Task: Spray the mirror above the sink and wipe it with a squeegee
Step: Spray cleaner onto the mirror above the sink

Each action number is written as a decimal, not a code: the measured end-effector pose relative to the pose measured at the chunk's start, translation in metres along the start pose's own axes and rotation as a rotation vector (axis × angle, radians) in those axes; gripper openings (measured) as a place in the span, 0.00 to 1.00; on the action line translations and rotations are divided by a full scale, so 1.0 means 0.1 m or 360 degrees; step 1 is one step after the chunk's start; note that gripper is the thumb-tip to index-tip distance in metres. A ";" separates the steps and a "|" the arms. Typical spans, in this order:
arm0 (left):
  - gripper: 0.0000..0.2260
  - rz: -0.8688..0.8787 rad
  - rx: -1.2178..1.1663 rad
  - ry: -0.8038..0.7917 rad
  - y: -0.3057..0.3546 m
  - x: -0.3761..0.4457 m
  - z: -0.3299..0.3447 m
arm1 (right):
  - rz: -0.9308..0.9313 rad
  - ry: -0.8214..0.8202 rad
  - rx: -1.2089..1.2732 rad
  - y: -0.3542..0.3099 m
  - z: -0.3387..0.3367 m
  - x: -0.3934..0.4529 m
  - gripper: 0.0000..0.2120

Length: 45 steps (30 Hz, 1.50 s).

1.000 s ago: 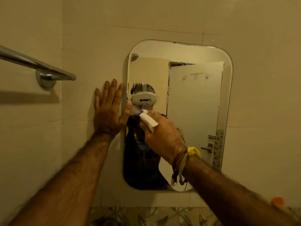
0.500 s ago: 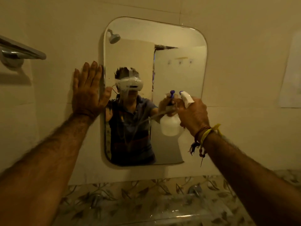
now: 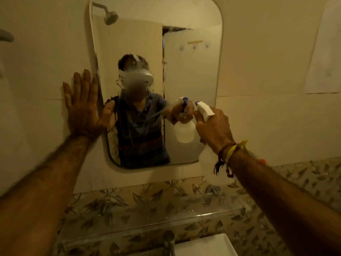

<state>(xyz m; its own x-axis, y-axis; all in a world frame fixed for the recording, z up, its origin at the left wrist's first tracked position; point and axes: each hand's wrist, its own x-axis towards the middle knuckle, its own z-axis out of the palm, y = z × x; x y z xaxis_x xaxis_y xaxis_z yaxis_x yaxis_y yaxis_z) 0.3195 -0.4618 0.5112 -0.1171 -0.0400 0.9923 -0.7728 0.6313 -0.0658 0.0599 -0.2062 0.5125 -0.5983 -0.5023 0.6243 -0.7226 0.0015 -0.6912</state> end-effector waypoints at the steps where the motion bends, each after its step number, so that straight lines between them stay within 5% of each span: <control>1: 0.35 0.0011 -0.0002 0.0031 -0.01 -0.02 0.01 | -0.0052 -0.0047 0.0029 -0.03 0.10 -0.05 0.08; 5: 0.34 0.0045 0.0010 0.0075 0.02 -0.01 -0.02 | -0.0308 -0.0202 0.0175 -0.32 0.51 -0.20 0.07; 9: 0.33 0.0048 0.0012 0.0043 0.05 0.00 -0.07 | -0.0564 -0.0262 0.0218 -0.66 0.87 -0.29 0.18; 17: 0.33 0.0045 0.0040 -0.0028 0.09 -0.01 -0.11 | -0.0580 -0.0466 0.0047 -0.67 1.24 -0.55 0.19; 26: 0.34 0.0247 0.0091 0.0013 0.09 -0.05 -0.04 | -0.0298 -0.0134 0.0091 -0.14 0.81 -0.27 0.06; 33: 0.36 0.0182 0.0055 0.0000 0.07 -0.06 -0.02 | 0.0107 0.0283 0.0014 0.20 0.30 -0.08 0.13; 40: 0.37 0.0107 0.0010 0.0015 0.07 -0.08 0.01 | 0.0221 0.0250 -0.0020 0.41 0.25 -0.23 0.14; 45: 0.36 0.0039 -0.0041 0.0042 0.14 -0.38 0.04 | 0.0035 -0.0068 0.0078 0.26 0.50 -0.41 0.10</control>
<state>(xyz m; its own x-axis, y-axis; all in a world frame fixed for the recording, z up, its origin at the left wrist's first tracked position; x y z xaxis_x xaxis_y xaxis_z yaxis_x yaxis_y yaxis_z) 0.3111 -0.4546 0.4725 -0.1188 -0.0040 0.9929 -0.7534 0.6517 -0.0875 0.0834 -0.2289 0.4509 -0.5980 -0.5389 0.5932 -0.6909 -0.0285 -0.7224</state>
